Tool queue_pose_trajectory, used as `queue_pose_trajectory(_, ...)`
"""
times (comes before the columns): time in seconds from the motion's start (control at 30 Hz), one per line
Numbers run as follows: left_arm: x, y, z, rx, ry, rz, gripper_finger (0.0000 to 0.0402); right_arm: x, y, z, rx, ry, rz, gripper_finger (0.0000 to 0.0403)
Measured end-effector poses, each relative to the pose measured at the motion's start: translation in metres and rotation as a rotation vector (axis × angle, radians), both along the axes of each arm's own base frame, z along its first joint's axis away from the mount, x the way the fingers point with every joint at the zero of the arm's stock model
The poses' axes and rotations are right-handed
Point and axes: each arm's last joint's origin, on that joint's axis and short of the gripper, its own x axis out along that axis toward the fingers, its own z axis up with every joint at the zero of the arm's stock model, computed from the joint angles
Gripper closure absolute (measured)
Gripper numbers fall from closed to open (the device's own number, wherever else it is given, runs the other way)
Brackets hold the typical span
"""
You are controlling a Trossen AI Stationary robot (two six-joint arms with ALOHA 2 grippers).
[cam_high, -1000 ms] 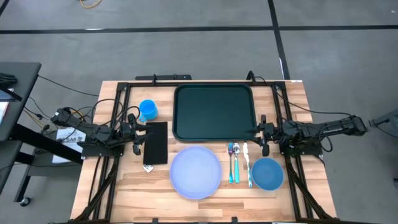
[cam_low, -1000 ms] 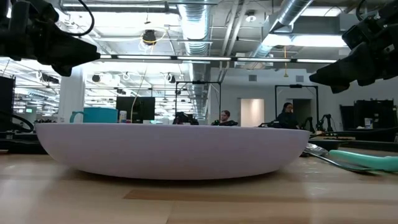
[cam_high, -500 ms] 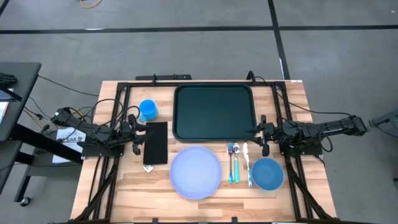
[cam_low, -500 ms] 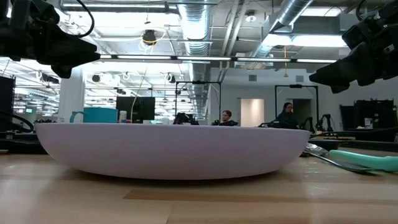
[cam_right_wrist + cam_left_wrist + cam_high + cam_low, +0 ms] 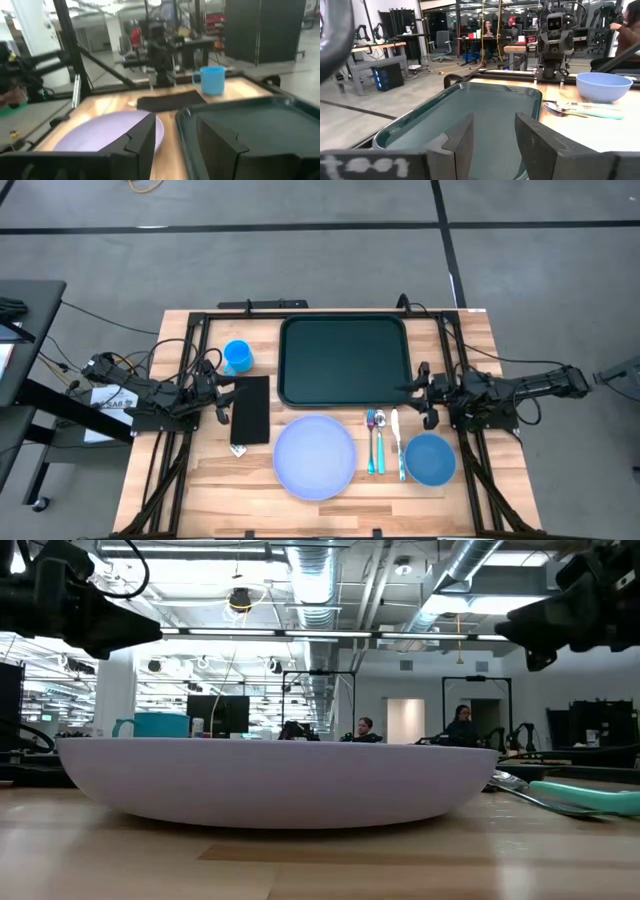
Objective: Set up tray
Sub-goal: Put the light blue cup on the black tray
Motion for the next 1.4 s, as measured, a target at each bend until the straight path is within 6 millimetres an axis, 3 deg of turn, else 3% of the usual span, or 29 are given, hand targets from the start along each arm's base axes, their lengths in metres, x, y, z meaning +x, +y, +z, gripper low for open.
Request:
queue_pose_trajectory(0.4,0.000,-0.004,0.007,-0.050,0.015,-0.159,0.0269,0.000,-0.002,0.004,0.084,-0.041,-0.020,0.0270)
queue_pose_trajectory(0.53,-0.004,-0.003,0.027,-0.132,0.047,-0.166,0.0269,0.000,-0.002,0.004,0.083,-0.039,-0.020,0.0270)
queue_pose_trajectory(0.8,0.000,-0.004,0.058,-0.187,0.316,-0.113,0.0269,0.001,-0.009,0.003,0.080,-0.029,-0.111,0.0269)
queue_pose_trajectory(0.93,0.012,-0.010,0.074,-0.178,0.485,-0.103,0.0269,0.003,-0.014,0.002,0.078,0.000,-0.153,0.0269)
queue_pose_trajectory(1.1,0.039,-0.019,0.090,-0.146,0.678,-0.137,0.0269,0.013,-0.016,0.017,0.075,0.048,-0.145,0.0269)
queue_pose_trajectory(1.4,0.077,-0.022,0.087,-0.009,0.925,-0.176,0.0269,0.057,-0.007,0.051,-0.028,0.487,0.074,0.0269)
